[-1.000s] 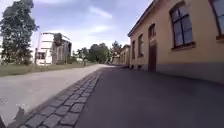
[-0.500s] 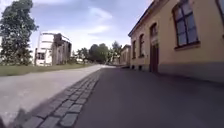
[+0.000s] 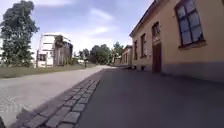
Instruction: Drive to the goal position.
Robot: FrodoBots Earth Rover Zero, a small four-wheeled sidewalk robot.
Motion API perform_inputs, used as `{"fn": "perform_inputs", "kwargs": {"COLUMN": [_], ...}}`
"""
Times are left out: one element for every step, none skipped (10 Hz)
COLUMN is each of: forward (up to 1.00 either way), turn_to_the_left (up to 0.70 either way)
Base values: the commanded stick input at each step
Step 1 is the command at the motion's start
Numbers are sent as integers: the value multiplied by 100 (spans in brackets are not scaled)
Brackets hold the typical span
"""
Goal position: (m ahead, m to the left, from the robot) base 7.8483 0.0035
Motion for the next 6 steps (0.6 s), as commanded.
{"fn": "perform_inputs", "kwargs": {"forward": [70,70,70,70,70,70], "turn_to_the_left": [0,0,0,0,0,0]}}
